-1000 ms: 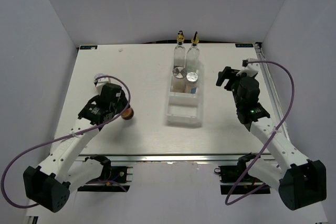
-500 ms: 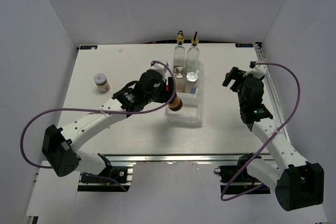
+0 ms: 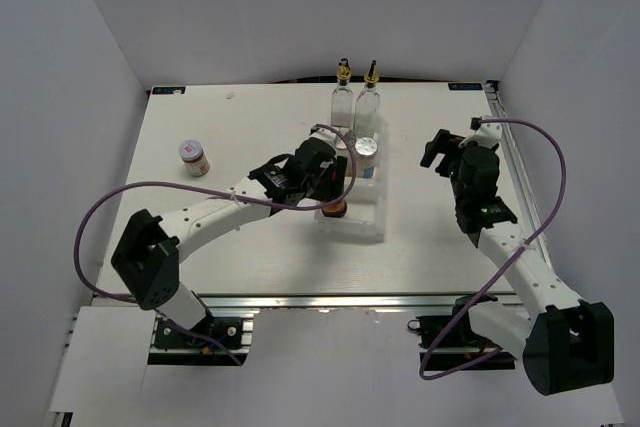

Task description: Organize the condiment bottles

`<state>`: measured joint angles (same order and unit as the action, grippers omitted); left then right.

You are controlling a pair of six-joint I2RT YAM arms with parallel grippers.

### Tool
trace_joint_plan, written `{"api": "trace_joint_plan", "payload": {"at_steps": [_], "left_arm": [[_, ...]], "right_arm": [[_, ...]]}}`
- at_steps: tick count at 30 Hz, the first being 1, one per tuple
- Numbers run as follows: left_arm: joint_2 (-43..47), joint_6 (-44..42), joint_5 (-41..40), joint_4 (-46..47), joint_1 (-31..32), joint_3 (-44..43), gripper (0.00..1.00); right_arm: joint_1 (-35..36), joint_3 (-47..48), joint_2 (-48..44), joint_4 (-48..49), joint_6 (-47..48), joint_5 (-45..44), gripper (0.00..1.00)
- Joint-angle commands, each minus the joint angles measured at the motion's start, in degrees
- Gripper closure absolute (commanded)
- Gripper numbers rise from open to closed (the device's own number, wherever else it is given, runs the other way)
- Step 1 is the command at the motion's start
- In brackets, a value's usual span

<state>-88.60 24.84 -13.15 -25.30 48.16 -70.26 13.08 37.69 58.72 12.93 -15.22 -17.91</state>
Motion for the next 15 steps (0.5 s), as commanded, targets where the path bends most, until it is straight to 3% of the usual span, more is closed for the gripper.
{"api": "trace_joint_plan", "payload": {"at_steps": [1,8,9,10,15], "left_arm": [[-1.13,-0.41,-6.44,4.30,0.70,-4.97,0.61],[-8.34,-1.99,-7.86,0.52,1.32,-9.10,0.34],[-8.69,-2.08,-8.12,-0.09,1.41,-9.54,0.24],[-9.39,-2.08,-8.56,-0.97,1.58,-10.33,0.02],[-7.65,-1.99,-9.44,-2.30,1.85,-11.48,0.02]], "right_arm": [[-0.34,0.98,0.78,1.40,0.19,0.86,0.11],[-0.51,2.47,3.51,0.17,1.25,0.69,0.11],[-0.51,2.73,3.68,-0.09,1.42,0.69,0.11],[-0.43,2.74,3.86,-0.10,1.60,0.77,0.11],[-0.60,2.65,3.51,-0.10,1.95,1.21,0.11]]}}
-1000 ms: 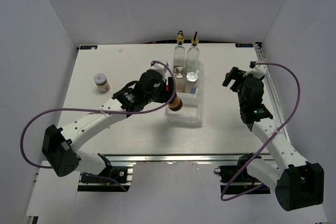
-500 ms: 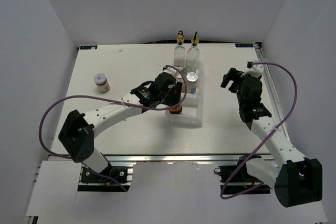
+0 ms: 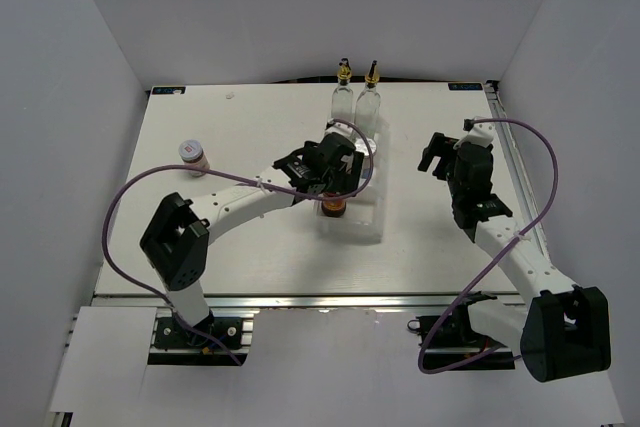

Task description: Organize the condiment bottles

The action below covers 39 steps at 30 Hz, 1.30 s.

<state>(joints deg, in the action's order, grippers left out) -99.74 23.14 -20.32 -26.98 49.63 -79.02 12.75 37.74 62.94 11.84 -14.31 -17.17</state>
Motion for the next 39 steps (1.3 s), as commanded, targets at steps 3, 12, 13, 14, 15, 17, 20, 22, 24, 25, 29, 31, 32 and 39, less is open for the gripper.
{"api": "trace_joint_plan", "payload": {"at_steps": [3,12,13,14,15,17,20,22,24,25,29,31,32,39], "left_arm": [[7.71,0.42,-6.13,-1.67,0.38,-2.37,0.02],[21.94,7.89,-23.55,-4.14,-12.04,6.50,0.02],[22.57,9.54,-22.50,-3.26,-15.66,9.47,0.02],[22.84,10.17,-20.31,-3.25,-18.92,10.46,0.02],[22.67,10.52,-20.20,-3.08,-24.61,11.34,0.02],[22.14,10.53,-19.51,-1.59,-28.95,13.36,0.02],[20.30,8.86,-14.41,1.58,-35.11,15.21,0.02],[18.81,7.46,-13.88,2.20,-38.54,15.39,0.02],[16.26,5.53,-12.74,3.59,-41.87,15.30,0.02],[14.33,4.39,-11.25,5.00,-43.02,15.30,0.02],[8.89,1.92,-5.72,8.87,-49.08,12.94,0.02],[6.15,0.07,-4.56,9.58,-49.54,11.44,0.02],[3.79,-0.63,-4.82,9.75,-49.54,10.13,0.02],[-4.22,-3.71,-1.57,12.74,-49.54,4.94,0.02]], "right_arm": [[-0.36,2.34,-2.11,1.08,1.21,0.64,0.11],[-0.27,0.50,-6.07,3.10,3.49,4.95,0.11],[-0.27,0.58,-5.90,3.02,3.76,4.69,0.11],[-0.27,1.19,-5.55,1.89,3.76,4.60,0.11],[-0.36,1.46,-4.94,1.44,3.85,4.43,0.11],[-0.27,1.73,-4.32,1.26,3.76,4.51,0.11],[-0.27,2.08,-3.26,1.26,3.85,5.13,0.11],[-0.27,2.43,-2.65,1.26,3.85,5.04,0.11],[-0.36,2.69,-2.12,1.09,4.02,5.13,0.11],[-0.27,2.52,-1.94,1.17,3.94,5.13,0.11],[-0.36,2.78,-1.50,1.17,4.20,5.48,0.11],[-0.36,2.78,-1.59,1.17,4.20,5.04,0.11],[-0.36,2.78,-1.59,1.09,4.20,4.69,0.11],[-0.27,2.43,-2.47,1.00,4.20,4.87,0.11]]}}
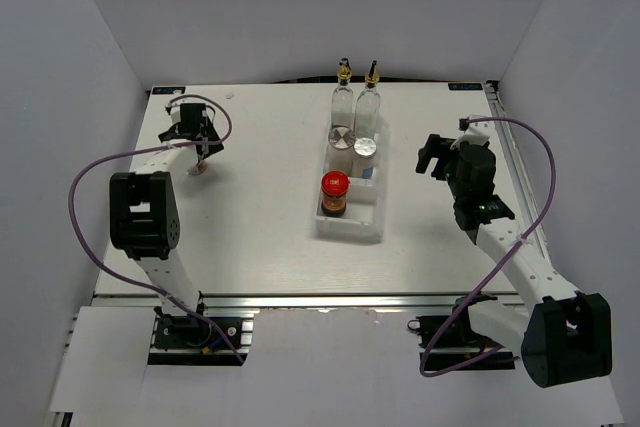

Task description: Organize the condiment bottles

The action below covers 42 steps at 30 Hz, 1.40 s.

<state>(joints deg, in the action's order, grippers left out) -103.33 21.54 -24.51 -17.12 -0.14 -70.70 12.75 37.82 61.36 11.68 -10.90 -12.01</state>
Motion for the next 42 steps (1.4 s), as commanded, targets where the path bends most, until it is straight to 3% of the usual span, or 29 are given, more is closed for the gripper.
{"api": "trace_joint_plan", "payload": {"at_steps": [1,9,12,13,14,16,17,20,21,23,27,30,32,39,42], "left_arm": [[-1.25,-2.29,2.54,3.23,-0.21,-4.44,0.02],[-5.56,-4.66,-1.41,0.95,-2.14,-9.10,0.06],[-6.88,-5.11,0.94,-0.36,-2.14,-10.95,0.15],[-7.41,-5.10,2.09,-0.54,-2.14,-11.48,0.21],[-7.24,-5.19,3.41,-0.63,-2.23,-11.92,0.37],[-6.54,-4.75,7.09,-1.16,-2.06,-12.10,0.51],[-4.88,-4.32,8.24,-0.98,-2.06,-11.49,0.64],[0.38,-3.00,10.97,-0.54,-1.97,-10.17,0.87],[1.97,-2.04,11.76,-0.72,-1.88,-9.64,1.00],[5.58,-1.68,13.52,0.25,-0.74,-8.67,1.00],[16.04,-2.03,13.62,-0.10,8.12,-8.66,1.00],[21.30,-2.47,15.62,1.30,18.91,-8.41,1.00],[22.73,-3.34,19.92,3.23,22.54,-8.05,1.00],[18.87,-7.82,23.98,-0.10,41.33,-14.99,1.00],[14.66,-10.37,22.16,-3.26,47.66,-18.86,1.00]], "right_arm": [[-0.36,2.26,-0.98,1.15,0.79,-0.29,0.10],[-0.27,1.99,-1.95,1.15,1.32,-1.00,0.11],[-0.36,1.90,-1.86,1.32,1.23,-0.65,0.11],[-0.36,1.90,-1.86,1.33,1.05,-0.38,0.11],[-0.36,1.90,-1.77,1.33,1.05,-0.12,0.11],[-0.27,2.17,-1.77,0.98,0.96,0.49,0.11],[-0.27,2.08,-1.95,0.97,0.79,0.58,0.11],[-0.27,1.90,-2.30,1.06,0.53,0.41,0.11],[-0.36,1.82,-2.39,1.24,0.52,0.58,0.11],[-0.36,1.82,-2.48,1.32,0.52,0.76,0.11],[-0.36,1.73,-2.74,1.24,0.17,0.85,0.11],[-0.36,1.73,-3.09,0.80,-0.09,1.11,0.11],[-0.27,1.55,-3.53,0.97,0.00,1.11,0.11],[-0.27,1.11,-4.59,0.89,0.09,0.23,0.11],[-0.36,0.94,-5.20,0.89,0.17,-0.29,0.11]]}}
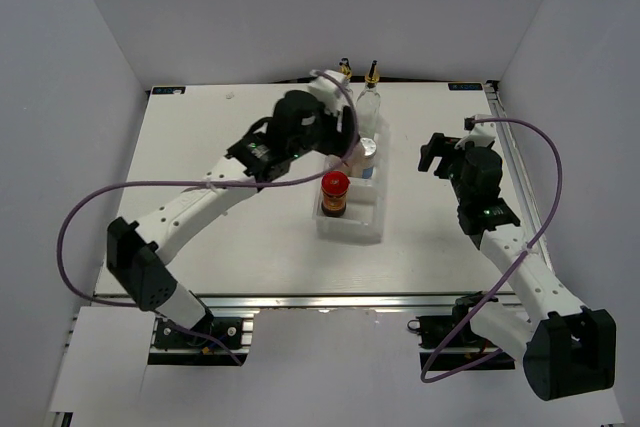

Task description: Organize the condiment bottles

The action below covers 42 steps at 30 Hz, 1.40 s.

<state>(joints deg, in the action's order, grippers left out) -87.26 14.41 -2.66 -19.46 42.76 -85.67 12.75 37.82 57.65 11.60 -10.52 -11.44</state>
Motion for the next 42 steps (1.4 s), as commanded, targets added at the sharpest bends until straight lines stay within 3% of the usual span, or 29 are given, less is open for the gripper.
{"api": "trace_joint_plan", "payload": {"at_steps": [1,16,25,29,32,34,35,38,39,42], "left_arm": [[-3.42,-4.12,-0.07,-1.36,5.74,-4.50,1.00],[-15.21,-6.06,-3.06,2.14,11.20,-1.61,0.99],[-22.24,-5.80,-4.55,1.97,11.20,-2.49,0.77],[-23.12,-5.54,-7.19,1.80,11.20,-2.40,0.55],[-23.39,-5.19,-6.93,1.27,11.29,-2.66,0.54],[-23.22,-4.92,-7.01,1.10,11.38,-2.57,0.47],[-23.21,-4.92,-7.19,0.92,11.46,-2.57,0.47],[-22.69,-4.40,-8.94,-0.13,11.64,-2.93,0.74],[-22.34,-4.40,-9.64,-0.40,11.99,-3.10,0.91],[-21.72,-4.66,-12.89,-1.63,12.69,-3.36,0.95]], "right_arm": [[-0.36,0.94,-1.49,0.89,-0.20,-1.04,0.11],[-0.45,0.94,-1.14,0.71,-0.20,-3.50,0.11],[-0.45,1.02,-0.96,0.71,0.06,-3.15,0.11],[-0.45,1.02,-0.78,0.71,0.24,-3.15,0.11],[-0.45,0.94,-0.87,0.80,0.24,-3.15,0.11],[-0.36,0.85,-0.96,0.80,0.15,-3.15,0.11],[-0.45,0.94,-0.96,0.80,0.24,-3.15,0.11],[-0.45,0.67,-1.31,0.97,0.24,-3.15,0.11],[-0.36,0.76,-1.22,0.89,0.15,-3.15,0.11],[-0.45,0.67,-1.31,0.97,0.24,-3.15,0.11]]}}
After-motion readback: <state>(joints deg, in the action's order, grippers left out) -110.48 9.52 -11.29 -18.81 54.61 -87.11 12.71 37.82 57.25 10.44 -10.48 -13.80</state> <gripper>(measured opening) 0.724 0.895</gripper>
